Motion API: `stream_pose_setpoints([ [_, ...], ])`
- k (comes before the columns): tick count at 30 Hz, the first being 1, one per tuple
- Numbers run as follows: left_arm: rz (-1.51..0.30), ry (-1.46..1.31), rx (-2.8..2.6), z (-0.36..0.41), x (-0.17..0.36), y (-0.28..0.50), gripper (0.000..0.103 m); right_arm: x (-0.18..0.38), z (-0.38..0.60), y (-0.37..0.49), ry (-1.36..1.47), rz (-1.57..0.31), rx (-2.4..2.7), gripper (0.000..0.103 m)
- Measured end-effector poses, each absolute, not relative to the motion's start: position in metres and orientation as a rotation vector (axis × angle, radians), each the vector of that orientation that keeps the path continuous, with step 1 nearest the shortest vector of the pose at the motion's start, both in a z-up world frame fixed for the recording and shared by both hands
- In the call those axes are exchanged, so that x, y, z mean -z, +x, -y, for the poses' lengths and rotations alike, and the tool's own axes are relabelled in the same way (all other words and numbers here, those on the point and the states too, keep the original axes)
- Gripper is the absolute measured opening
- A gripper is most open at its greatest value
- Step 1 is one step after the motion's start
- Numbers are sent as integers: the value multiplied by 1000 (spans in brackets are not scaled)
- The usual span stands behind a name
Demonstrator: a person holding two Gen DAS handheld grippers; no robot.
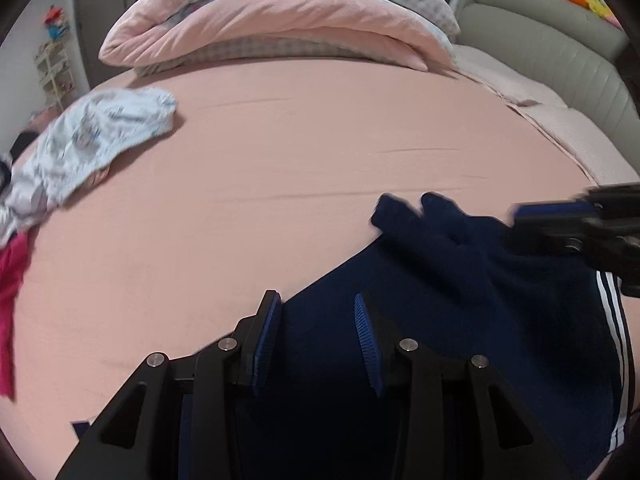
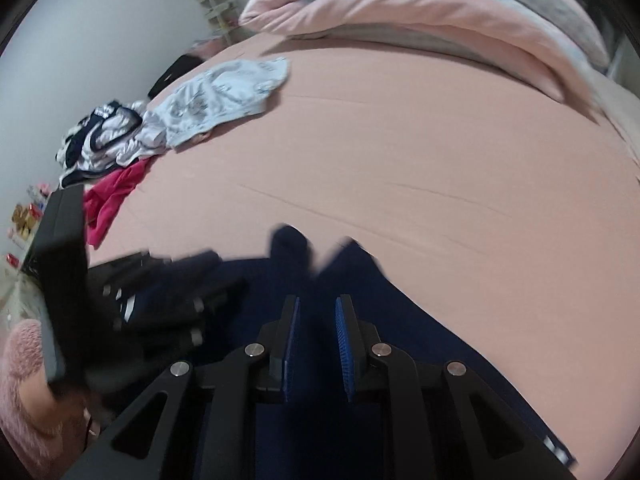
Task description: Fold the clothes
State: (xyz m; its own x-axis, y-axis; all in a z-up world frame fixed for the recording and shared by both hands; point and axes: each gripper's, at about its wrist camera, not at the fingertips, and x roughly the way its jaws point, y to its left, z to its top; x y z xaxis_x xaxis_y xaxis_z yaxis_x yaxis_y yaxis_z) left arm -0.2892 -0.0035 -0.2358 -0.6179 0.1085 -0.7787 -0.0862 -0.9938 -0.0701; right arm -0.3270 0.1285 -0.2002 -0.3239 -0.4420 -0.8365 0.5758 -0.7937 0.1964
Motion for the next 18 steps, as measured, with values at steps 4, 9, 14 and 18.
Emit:
stream_pose_setpoints([
  [4, 167, -1319, -2725, 16, 233, -289, 35, 213, -98, -329, 1296, -303, 2142, 17],
  [9, 224, -1365, -2648, 24, 229, -287, 35, 219, -90, -322, 1302, -330, 2092, 17],
  [14, 214, -1354, -2680, 22, 233, -284, 35, 206, -95, -320, 1292, -262, 2088, 17],
  [18, 165, -1352, -2678, 15, 235, -284, 35, 210, -85, -315, 1312, -361, 2030, 24],
])
